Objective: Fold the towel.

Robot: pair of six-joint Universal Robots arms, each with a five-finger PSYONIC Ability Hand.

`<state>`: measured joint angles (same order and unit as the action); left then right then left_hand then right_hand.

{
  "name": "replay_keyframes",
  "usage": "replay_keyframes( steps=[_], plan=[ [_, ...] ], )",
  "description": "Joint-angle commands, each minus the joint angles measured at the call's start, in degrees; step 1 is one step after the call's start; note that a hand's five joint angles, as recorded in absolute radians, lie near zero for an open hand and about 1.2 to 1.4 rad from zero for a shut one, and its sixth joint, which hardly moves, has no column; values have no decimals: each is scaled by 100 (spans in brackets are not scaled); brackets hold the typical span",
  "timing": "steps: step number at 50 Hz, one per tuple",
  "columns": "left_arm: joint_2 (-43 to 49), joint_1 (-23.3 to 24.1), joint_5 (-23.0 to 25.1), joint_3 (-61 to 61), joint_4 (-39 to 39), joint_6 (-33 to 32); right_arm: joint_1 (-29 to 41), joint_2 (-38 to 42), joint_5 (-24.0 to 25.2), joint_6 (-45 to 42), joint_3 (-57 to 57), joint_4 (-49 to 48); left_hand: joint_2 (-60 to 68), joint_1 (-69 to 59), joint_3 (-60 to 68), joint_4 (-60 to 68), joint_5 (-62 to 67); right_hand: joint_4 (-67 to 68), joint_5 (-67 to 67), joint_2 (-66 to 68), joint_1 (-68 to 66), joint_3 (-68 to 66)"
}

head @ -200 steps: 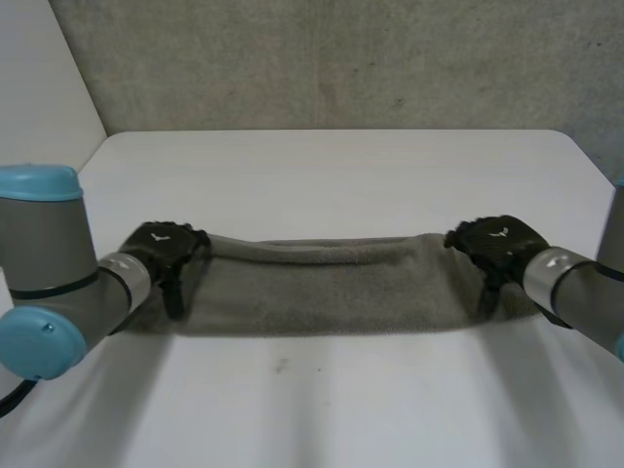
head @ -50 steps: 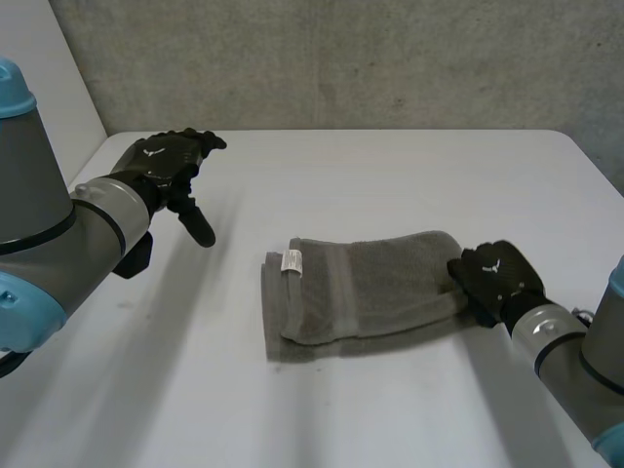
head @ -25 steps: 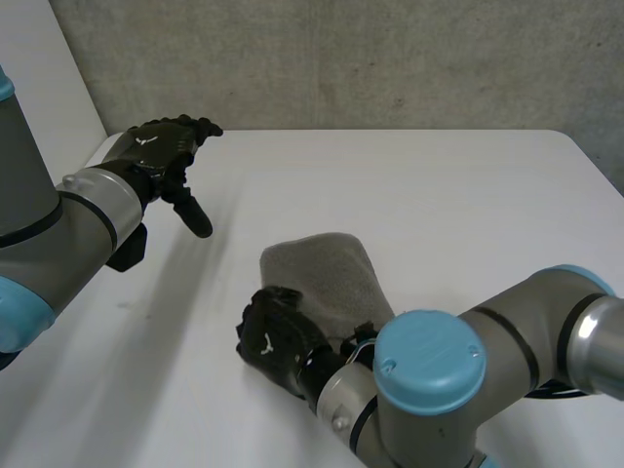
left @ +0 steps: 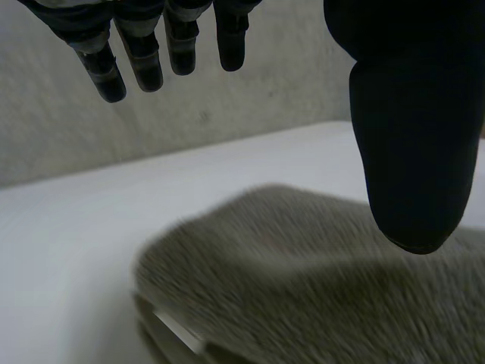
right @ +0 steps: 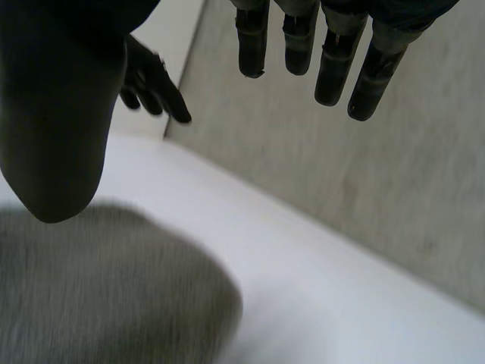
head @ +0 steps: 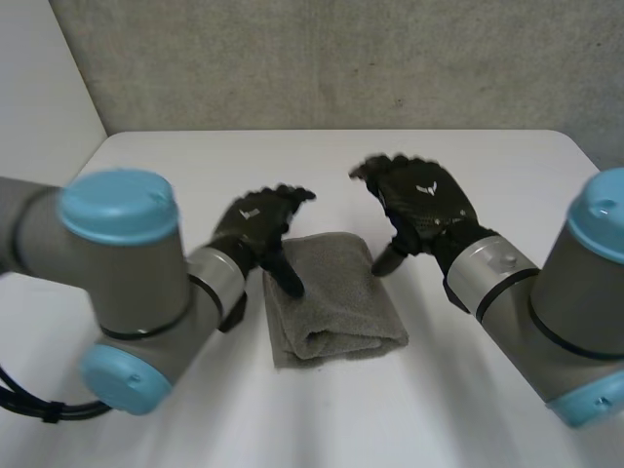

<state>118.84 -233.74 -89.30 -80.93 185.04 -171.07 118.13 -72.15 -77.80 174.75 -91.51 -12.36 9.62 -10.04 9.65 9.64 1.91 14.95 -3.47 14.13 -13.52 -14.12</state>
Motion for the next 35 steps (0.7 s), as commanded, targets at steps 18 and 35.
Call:
replay_keyframes(
  steps=[18, 35],
  plan=[
    [-186, 48, -703, 376, -372, -14, -18, 661, -428, -512, 1021, 603, 43, -1, 40, 41, -187, -495, 347, -413, 352, 412],
    [-2375, -1587, -659, 1624, -2964, -426, -615, -880, -1704, -547, 2146, 2325, 60, -18, 57, 58, -170, -495, 347, -413, 352, 412]
  ],
)
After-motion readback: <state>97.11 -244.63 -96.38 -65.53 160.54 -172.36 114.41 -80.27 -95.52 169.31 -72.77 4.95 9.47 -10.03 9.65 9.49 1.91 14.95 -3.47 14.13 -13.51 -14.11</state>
